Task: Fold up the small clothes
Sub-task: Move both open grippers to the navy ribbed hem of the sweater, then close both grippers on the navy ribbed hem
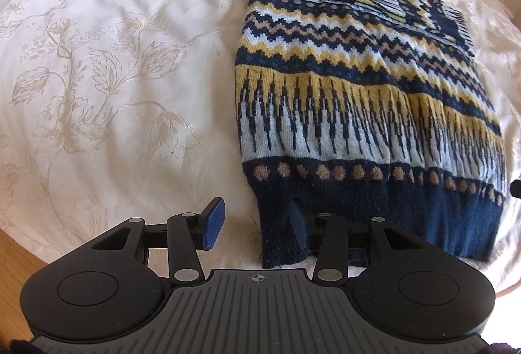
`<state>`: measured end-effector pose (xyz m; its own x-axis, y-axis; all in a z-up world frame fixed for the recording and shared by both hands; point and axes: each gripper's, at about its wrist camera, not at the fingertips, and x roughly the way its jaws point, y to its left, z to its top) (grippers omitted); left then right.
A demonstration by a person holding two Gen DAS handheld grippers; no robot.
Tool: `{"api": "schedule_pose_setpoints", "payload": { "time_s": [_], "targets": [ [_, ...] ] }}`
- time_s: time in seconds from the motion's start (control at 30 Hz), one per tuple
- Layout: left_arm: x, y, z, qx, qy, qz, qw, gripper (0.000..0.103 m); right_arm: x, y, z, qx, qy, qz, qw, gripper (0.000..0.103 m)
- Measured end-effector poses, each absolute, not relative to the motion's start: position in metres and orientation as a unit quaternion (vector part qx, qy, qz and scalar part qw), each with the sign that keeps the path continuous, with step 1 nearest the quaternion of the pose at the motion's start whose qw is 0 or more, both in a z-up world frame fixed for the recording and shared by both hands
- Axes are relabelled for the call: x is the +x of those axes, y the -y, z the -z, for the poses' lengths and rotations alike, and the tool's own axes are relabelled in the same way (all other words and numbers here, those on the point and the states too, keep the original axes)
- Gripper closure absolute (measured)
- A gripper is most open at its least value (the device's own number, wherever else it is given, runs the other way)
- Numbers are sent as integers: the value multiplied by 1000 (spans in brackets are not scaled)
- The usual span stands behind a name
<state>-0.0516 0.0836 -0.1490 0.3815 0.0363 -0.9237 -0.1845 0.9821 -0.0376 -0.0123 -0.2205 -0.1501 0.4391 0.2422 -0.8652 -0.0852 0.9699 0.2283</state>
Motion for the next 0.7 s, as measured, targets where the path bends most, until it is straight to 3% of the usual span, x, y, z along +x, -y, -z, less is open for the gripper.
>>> {"api": "schedule_pose_setpoints", "payload": {
  "time_s": [0.7],
  "targets": [
    [-30, -82, 175, -55, -566, -28, 822, 54, -21, 237, 197, 114, -594, -91, 791, 25]
  ]
}}
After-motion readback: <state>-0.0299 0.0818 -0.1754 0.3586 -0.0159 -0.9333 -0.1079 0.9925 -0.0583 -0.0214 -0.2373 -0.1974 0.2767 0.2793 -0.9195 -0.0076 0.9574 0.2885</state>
